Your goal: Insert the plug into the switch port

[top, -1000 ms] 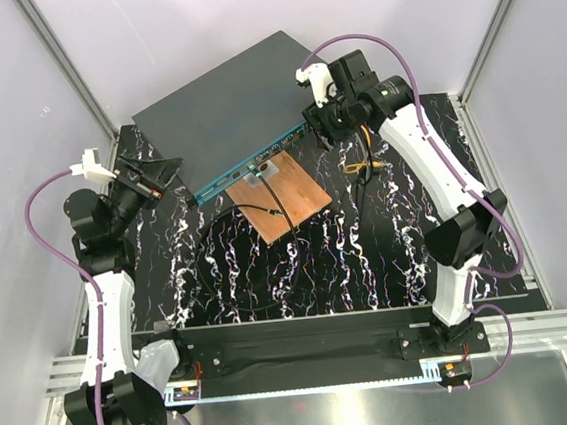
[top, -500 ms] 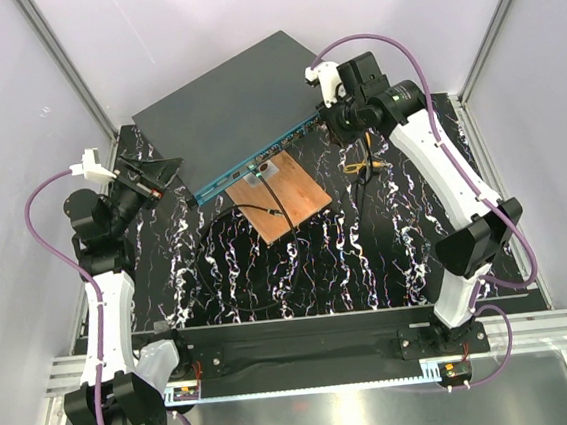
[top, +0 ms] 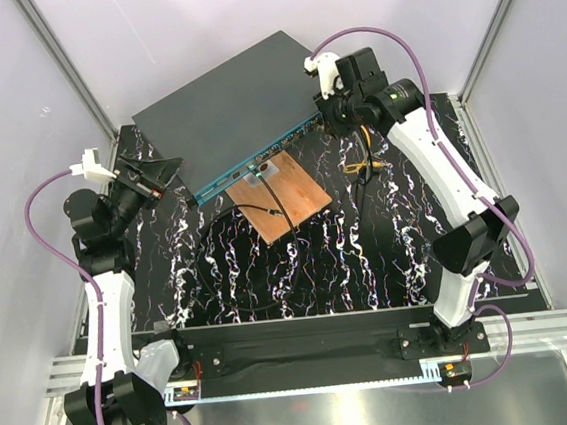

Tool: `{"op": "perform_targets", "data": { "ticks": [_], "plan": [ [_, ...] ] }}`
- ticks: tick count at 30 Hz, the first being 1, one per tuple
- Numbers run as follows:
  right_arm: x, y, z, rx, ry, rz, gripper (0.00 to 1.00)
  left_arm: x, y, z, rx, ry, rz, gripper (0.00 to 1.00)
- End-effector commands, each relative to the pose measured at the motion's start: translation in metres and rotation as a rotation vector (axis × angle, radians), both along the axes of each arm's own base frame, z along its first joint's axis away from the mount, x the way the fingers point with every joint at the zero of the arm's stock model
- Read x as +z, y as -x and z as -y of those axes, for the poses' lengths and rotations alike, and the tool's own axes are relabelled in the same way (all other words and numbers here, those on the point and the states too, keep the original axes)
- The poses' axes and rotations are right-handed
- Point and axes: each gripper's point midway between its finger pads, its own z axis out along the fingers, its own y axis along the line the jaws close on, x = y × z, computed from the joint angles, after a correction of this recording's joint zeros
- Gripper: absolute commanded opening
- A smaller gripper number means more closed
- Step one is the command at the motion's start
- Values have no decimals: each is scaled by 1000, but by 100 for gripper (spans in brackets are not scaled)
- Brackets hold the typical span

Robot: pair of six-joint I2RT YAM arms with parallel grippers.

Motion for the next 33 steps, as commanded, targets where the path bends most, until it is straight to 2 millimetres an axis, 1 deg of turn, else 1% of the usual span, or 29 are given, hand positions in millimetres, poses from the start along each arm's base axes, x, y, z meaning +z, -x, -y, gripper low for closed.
{"op": "perform_targets", "data": {
  "ticks": [1,2,3,7,8,10,11,12,13,14,15,16,17,18,19,20,21,23,24,28,29,30,33],
  "plan": [
    [26,-21,-8,-29,-78,99,27,20,0,-1,0,-30,92,99],
    [30,-25,-10,-29,-91,123,27,20,0,-1,-2,-29,91,99],
    [29,-26,-11,-29,-97,124,27,20,0,-1,0,-29,93,99],
    [34,-32,-15,-44,-131,150,27,19,1,-1,-2,-29,91,99],
    [42,-35,-16,-52,-150,178,27,19,0,-1,0,-29,93,99],
    [39,-36,-17,-64,-171,180,27,18,0,-1,1,-28,90,99],
    [51,-37,-18,-68,-201,217,27,18,0,-1,0,-26,90,99],
    [42,-35,-19,-66,-204,202,28,17,0,-1,0,-24,88,99],
    [42,-35,-19,-75,-220,205,27,17,-1,-1,1,-23,88,99],
    [50,-34,-20,-73,-241,230,27,18,-1,-1,1,-25,91,99],
    [42,-33,-19,-77,-240,218,27,19,0,-1,0,-24,93,99],
    [39,-33,-19,-83,-243,216,27,18,0,-1,1,-25,92,99],
    [53,-33,-18,-91,-273,261,23,17,0,-1,0,-25,91,99],
    [41,-32,-16,-102,-268,253,22,17,0,-1,1,-24,89,99],
    [42,-31,-16,-106,-283,267,22,17,0,-1,0,-25,89,99],
    [61,-30,-15,-105,-324,330,22,16,0,-1,0,-23,88,99],
    [54,-30,-14,-112,-325,327,22,15,-1,-1,1,-22,85,99],
    [58,-30,-15,-116,-348,342,21,15,-1,-1,0,-22,85,99],
    [63,-30,-17,-113,-359,345,20,16,-1,-1,1,-23,88,99],
    [67,-36,-20,-111,-372,354,19,15,-2,-2,3,-21,81,99],
    [64,-39,-22,-109,-369,345,18,16,-2,-2,1,-27,85,99],
    [69,-39,-24,-100,-377,352,17,15,-3,-2,3,-29,82,99],
    [71,-42,-27,-94,-380,351,10,15,-4,-2,0,-36,82,99]
  ]
}}
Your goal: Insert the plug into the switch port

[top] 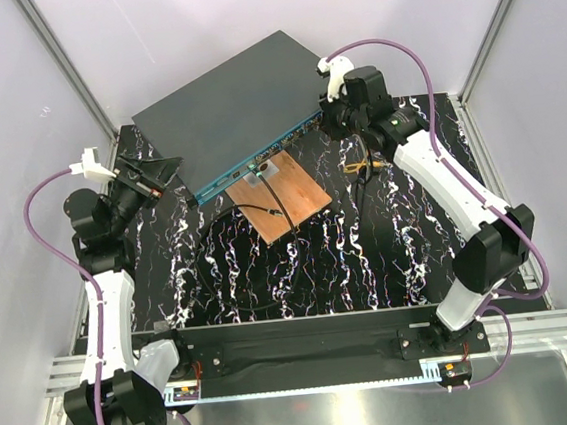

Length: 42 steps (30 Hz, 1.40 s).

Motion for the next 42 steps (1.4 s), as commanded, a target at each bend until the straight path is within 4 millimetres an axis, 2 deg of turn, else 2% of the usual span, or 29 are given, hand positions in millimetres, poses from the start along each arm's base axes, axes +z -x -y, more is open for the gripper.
{"op": "perform_targets", "data": {
  "ticks": [1,8,16,22,32,37,42],
  "plan": [
    [72,-27,-13,-11,-129,219,9,11,-2,-2,-1,-33,65,99],
    [93,-29,-19,8,-158,262,7,5,-8,-3,-6,-31,47,99],
    [98,-37,-33,24,-151,293,1,2,-10,-3,-10,-50,39,98],
    [109,-41,-40,19,-164,334,0,-1,-15,-5,-7,-57,27,98],
    [129,-37,-57,45,-190,416,0,-3,-21,-7,-1,-69,19,97],
    [129,-40,-59,46,-188,428,0,-2,-19,-6,-3,-79,20,97],
    [118,-29,-53,51,-152,379,4,1,-15,-5,-12,-90,17,99]
  ]
}}
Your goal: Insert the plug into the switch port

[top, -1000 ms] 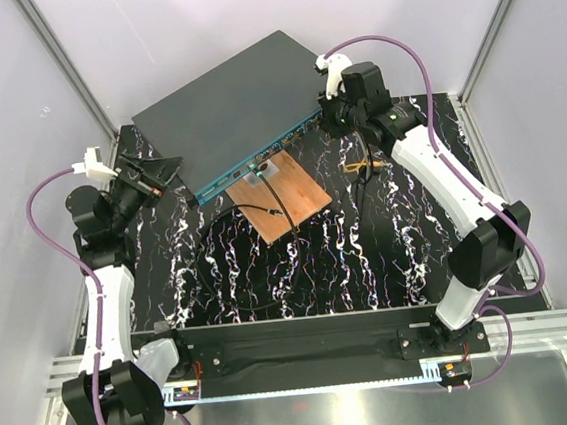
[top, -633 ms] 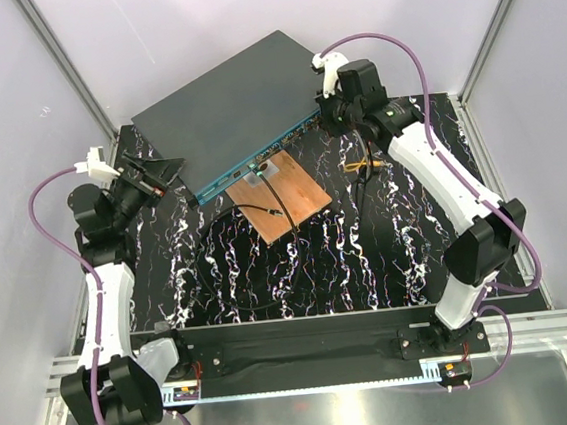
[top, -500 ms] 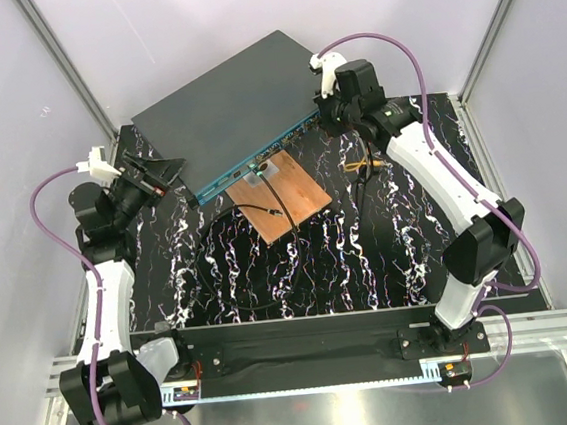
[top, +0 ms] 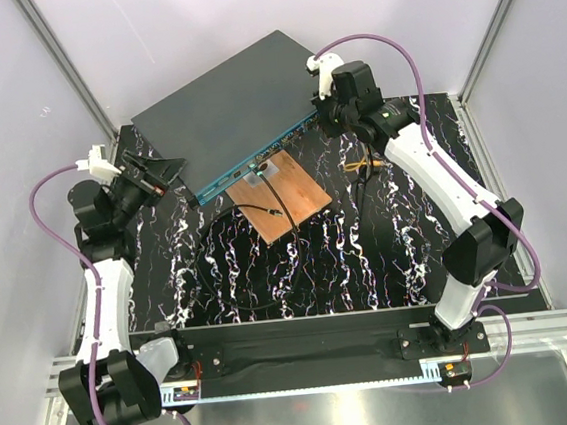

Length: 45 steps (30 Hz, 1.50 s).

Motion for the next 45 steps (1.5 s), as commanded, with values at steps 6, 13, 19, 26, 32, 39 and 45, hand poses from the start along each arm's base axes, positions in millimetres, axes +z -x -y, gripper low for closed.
{"op": "perform_targets", "data": {
  "ticks": [6,13,19,26,32,39,45],
  "plan": [
    [95,15,-16,71,-168,314,10,44,14,3,-25,-96,128,99],
    [83,75,15,108,-148,222,18,49,37,3,-64,-209,134,99],
    [60,112,59,66,-144,154,46,39,62,-15,-83,-379,81,99],
    [3,148,104,15,-99,2,88,7,88,-41,-145,-651,-87,99],
    [-49,158,130,-64,-54,-145,100,-38,117,-58,-208,-890,-166,99],
    [-97,152,131,-90,-37,-283,100,-86,128,-81,-219,-1005,-291,99],
    [-107,151,131,-103,-37,-307,100,-97,127,-90,-199,-1024,-332,99]
  ]
}}
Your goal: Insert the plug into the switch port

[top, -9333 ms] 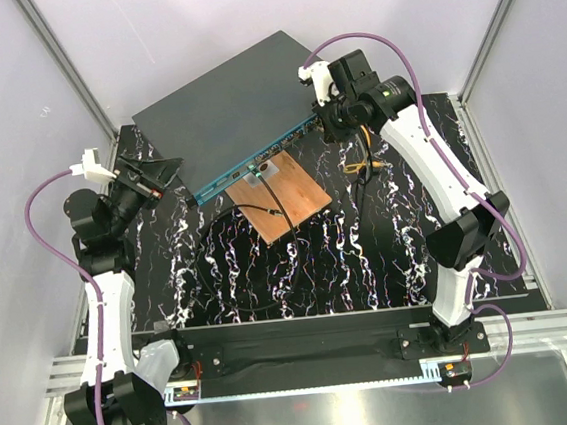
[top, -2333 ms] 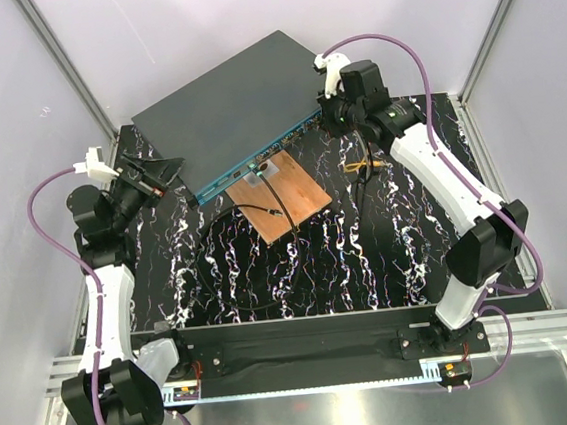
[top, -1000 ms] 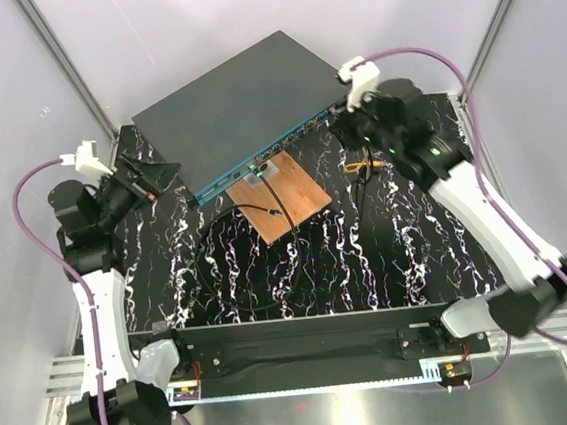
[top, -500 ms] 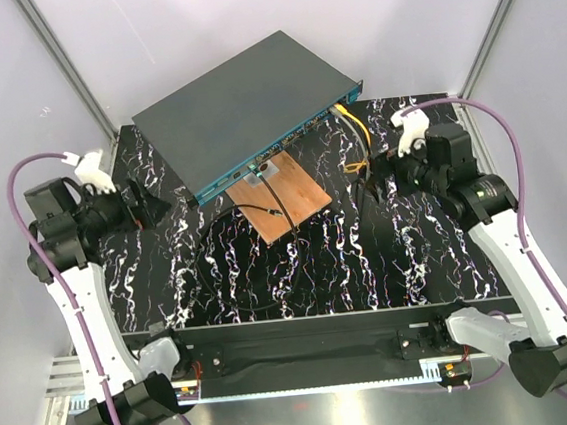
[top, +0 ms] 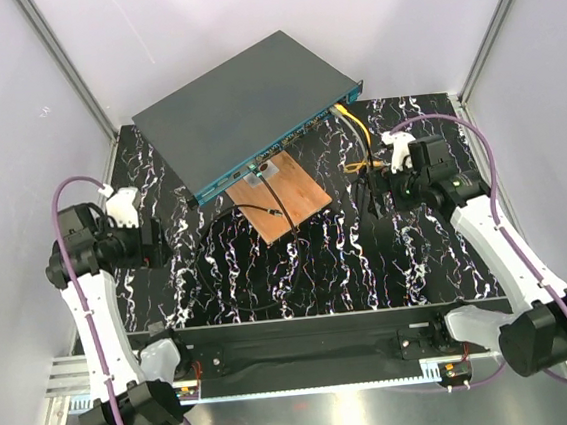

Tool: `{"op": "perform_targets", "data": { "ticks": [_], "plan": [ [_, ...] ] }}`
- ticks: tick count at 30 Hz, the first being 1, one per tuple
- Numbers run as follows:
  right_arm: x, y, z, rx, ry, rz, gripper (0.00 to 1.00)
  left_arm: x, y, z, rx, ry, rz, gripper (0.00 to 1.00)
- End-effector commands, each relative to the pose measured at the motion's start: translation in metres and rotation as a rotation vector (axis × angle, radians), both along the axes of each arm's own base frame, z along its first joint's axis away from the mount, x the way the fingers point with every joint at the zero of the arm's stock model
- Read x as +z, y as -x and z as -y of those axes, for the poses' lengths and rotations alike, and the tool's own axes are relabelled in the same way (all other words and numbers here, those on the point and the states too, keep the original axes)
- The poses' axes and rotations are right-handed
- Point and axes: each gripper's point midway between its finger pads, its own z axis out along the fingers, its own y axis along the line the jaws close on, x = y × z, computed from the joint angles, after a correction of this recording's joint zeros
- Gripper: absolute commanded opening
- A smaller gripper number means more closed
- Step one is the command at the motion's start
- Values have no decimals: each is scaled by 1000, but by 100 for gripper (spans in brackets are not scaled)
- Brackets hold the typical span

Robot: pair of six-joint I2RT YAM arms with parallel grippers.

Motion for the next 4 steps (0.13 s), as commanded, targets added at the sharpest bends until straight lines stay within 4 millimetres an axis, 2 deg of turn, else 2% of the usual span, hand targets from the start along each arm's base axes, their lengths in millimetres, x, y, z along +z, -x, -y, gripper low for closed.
{"op": "perform_targets", "data": {
  "ticks": [1,4],
  "plan": [
    [9,-5,-3,-5,-30,31,100,4,-8,-14,8,-77,39,99],
    [11,-5,-2,-5,-29,38,100,5,-11,-13,6,-66,38,99]
  ]
}}
